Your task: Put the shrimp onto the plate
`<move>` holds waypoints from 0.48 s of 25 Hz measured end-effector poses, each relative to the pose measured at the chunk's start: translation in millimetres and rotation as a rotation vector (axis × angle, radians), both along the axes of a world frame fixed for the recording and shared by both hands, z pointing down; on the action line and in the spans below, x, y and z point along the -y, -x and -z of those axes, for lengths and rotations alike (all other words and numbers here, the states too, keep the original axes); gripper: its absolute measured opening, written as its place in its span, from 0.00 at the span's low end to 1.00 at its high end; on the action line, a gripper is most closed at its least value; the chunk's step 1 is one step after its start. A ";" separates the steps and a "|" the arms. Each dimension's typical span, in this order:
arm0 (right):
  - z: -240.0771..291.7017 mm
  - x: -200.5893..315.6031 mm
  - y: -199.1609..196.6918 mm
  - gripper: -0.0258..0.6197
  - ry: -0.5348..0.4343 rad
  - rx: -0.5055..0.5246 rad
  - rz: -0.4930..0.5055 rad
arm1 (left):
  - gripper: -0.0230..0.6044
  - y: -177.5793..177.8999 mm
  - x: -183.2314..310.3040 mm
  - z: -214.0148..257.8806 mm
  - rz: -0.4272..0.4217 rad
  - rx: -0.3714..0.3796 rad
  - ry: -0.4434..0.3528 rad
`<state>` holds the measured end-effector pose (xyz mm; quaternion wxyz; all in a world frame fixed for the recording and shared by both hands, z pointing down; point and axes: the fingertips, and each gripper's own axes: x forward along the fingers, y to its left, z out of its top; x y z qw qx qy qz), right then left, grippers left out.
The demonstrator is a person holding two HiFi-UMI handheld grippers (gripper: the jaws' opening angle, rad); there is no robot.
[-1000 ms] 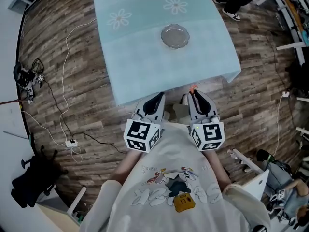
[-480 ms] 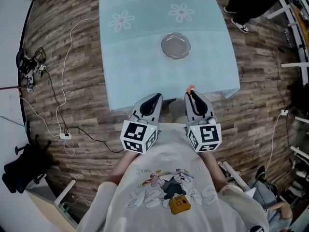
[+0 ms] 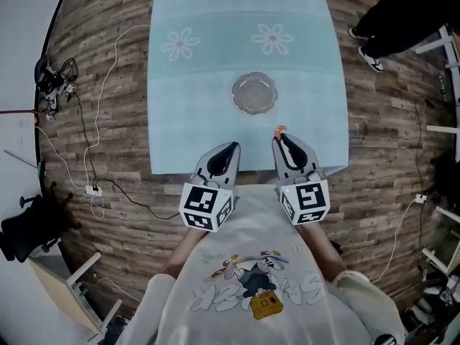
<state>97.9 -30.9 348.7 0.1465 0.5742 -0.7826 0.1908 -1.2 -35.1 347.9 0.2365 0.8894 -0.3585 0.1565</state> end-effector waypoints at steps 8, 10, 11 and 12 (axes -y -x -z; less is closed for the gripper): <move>-9.2 35.5 -11.6 0.16 -0.006 0.068 0.135 | 0.05 -24.1 18.8 -13.9 0.087 0.043 0.030; -14.9 41.4 -13.6 0.16 0.008 0.061 0.170 | 0.05 -29.9 21.8 -17.0 0.109 0.051 0.033; -17.4 44.1 -14.3 0.16 0.014 0.059 0.190 | 0.05 -32.3 23.4 -18.5 0.121 0.055 0.035; -19.1 46.6 -14.6 0.16 0.019 0.056 0.210 | 0.05 -34.2 24.9 -20.0 0.134 0.058 0.037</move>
